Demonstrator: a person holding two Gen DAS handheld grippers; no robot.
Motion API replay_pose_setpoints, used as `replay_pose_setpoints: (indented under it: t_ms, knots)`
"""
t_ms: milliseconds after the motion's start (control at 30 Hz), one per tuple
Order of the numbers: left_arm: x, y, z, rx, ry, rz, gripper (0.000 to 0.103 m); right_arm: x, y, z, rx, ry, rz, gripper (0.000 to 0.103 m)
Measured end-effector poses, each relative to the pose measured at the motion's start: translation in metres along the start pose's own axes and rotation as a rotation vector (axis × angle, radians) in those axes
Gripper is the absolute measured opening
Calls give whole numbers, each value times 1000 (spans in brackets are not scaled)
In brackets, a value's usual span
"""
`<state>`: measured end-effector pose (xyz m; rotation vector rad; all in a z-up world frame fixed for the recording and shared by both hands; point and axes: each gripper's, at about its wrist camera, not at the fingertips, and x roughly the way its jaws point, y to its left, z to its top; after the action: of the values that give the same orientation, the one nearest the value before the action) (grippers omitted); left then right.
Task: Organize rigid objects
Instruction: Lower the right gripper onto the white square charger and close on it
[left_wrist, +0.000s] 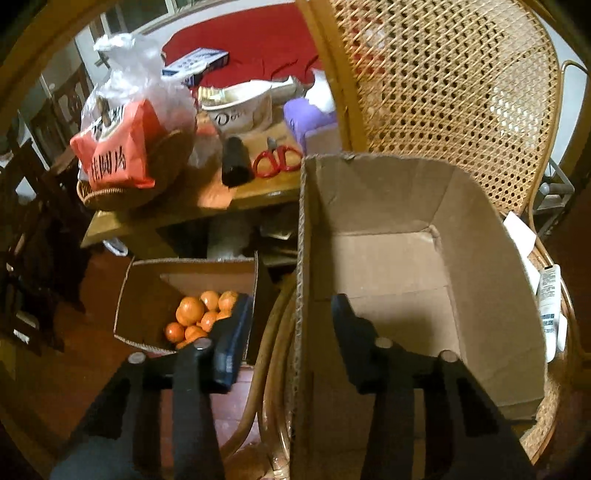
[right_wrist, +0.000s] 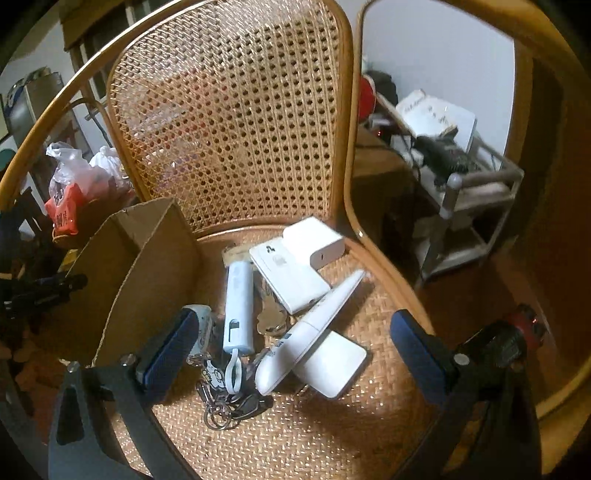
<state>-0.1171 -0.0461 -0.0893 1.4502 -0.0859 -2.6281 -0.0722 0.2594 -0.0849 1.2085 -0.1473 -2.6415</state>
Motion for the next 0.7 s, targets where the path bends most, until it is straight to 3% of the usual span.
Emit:
replay_pose_setpoints:
  t_ms: [100, 200, 267, 300, 433, 500, 567, 700]
  knots:
    - [7, 1, -1, 0, 36, 0, 22, 13, -5, 0, 35, 43, 32, 95]
    - [12, 1, -2, 4, 60, -6, 19, 24, -10, 0, 60, 72, 42, 84]
    - [13, 0, -3, 5, 62, -5, 18, 33, -11, 1, 71, 96, 55, 60]
    - [12, 0, -3, 6, 60, -6, 18, 37, -12, 1, 71, 106, 59, 56]
    - [13, -4, -3, 24, 60, 0, 17, 50, -13, 2, 71, 125, 46, 53]
    - [14, -6, -3, 32, 61, 5, 17, 55, -14, 2, 80, 127, 45, 40]
    - [15, -7, -3, 41, 61, 15, 17, 59, -13, 4, 65, 128, 6, 19]
    - [17, -6, -5, 36, 87, 12, 17, 62, -13, 5, 76, 126, 8, 17]
